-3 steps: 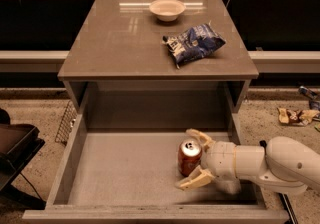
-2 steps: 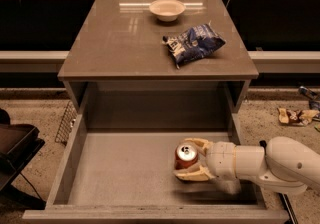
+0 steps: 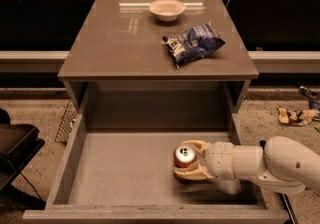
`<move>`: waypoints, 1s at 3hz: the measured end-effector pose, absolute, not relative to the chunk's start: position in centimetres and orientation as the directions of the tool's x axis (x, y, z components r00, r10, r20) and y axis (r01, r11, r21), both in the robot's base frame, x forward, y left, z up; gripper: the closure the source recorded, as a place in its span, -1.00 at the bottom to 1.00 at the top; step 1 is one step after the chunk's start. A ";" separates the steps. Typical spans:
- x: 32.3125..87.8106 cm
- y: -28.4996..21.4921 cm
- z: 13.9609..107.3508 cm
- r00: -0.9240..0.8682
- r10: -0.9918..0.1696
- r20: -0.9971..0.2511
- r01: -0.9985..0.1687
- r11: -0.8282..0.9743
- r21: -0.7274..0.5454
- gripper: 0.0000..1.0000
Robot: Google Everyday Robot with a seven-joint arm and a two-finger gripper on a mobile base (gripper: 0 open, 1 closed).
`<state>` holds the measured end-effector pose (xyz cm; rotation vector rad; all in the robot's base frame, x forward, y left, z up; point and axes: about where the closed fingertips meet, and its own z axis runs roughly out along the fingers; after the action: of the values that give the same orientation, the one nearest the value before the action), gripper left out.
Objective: Pick coke can from top drawer and place on counter
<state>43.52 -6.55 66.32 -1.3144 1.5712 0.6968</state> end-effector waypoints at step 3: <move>45.0 -2.7 76.7 0.109 -0.525 -0.844 -0.944 0.210 -0.253 1.00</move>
Offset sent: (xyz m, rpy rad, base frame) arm 0.0112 0.0374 0.0984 -0.1953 -0.1378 0.0075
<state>44.96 -2.74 76.68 -1.4416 1.5434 0.5616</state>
